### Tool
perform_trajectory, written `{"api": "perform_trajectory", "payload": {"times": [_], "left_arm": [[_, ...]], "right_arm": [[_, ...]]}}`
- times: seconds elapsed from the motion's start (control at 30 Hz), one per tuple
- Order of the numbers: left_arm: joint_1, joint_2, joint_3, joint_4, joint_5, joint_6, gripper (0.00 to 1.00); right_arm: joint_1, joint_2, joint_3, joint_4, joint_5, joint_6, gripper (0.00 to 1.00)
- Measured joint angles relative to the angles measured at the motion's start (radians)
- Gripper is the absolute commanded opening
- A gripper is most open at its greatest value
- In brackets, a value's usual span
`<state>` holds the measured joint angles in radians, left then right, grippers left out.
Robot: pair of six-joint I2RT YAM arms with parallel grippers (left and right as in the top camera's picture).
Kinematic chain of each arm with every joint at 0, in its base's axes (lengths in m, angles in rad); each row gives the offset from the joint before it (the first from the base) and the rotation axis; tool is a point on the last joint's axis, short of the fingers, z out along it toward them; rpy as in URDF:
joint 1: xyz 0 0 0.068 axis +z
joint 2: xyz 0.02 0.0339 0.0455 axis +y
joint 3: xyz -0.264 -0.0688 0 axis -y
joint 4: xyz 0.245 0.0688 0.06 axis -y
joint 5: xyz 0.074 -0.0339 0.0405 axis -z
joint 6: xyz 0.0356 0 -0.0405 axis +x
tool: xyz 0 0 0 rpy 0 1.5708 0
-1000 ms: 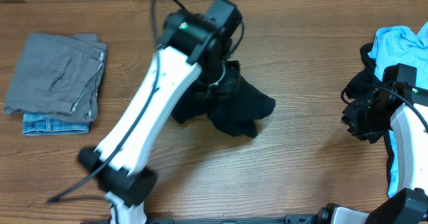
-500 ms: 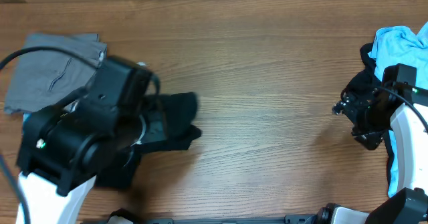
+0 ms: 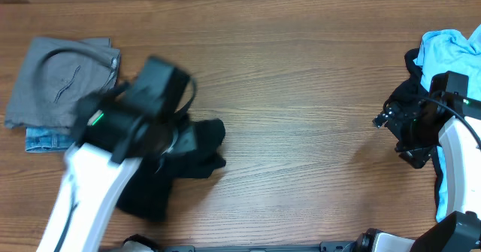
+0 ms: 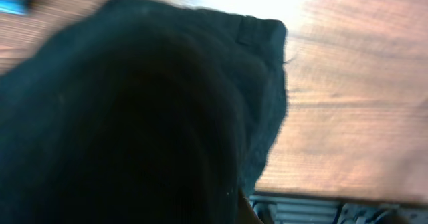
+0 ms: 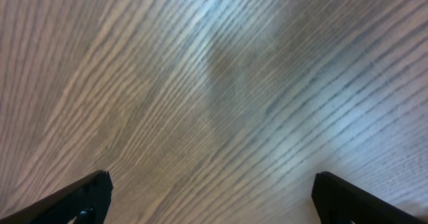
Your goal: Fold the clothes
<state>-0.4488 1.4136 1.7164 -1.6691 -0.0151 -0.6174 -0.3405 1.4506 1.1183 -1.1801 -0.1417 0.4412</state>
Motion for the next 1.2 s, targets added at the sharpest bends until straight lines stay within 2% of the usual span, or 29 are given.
{"api": "perform_trajectory", "payload": {"times": [0.07, 0.1, 0.2, 0.3, 0.37, 0.67, 0.87, 1.07, 1.2], "left_arm": [[0.002, 0.086, -0.008, 0.050, 0.092, 0.053, 0.04], [0.004, 0.192, -0.011, 0.105, 0.224, 0.122, 0.04], [0.003, 0.325, -0.013, 0.071, 0.379, 0.208, 0.04], [-0.016, 0.429, -0.014, -0.009, 0.364, 0.249, 0.04], [-0.028, 0.471, -0.014, -0.004, 0.337, 0.257, 0.04], [-0.067, 0.556, -0.014, 0.200, 0.333, 0.258, 0.04], [-0.080, 0.556, -0.014, 0.258, 0.338, 0.259, 0.04], [-0.132, 0.560, 0.010, 0.389, 0.437, 0.259, 0.04], [-0.164, 0.578, 0.134, 0.580, 0.564, 0.246, 0.04]], "right_arm": [[0.000, 0.000, 0.000, 0.013, 0.000, 0.000, 1.00], [0.000, 0.000, 0.000, 0.018, 0.000, 0.000, 1.00], [0.000, 0.000, 0.000, 0.031, 0.000, 0.000, 1.00], [0.000, 0.000, 0.000, 0.032, 0.001, 0.000, 1.00], [0.000, 0.000, 0.000, 0.034, 0.003, 0.000, 1.00], [0.000, 0.000, 0.000, 0.036, 0.005, 0.000, 1.00], [0.000, 0.000, 0.000, 0.036, 0.005, 0.000, 1.00], [0.000, 0.000, 0.000, 0.046, 0.005, 0.000, 1.00], [0.000, 0.000, 0.000, 0.048, 0.005, 0.000, 1.00]]}}
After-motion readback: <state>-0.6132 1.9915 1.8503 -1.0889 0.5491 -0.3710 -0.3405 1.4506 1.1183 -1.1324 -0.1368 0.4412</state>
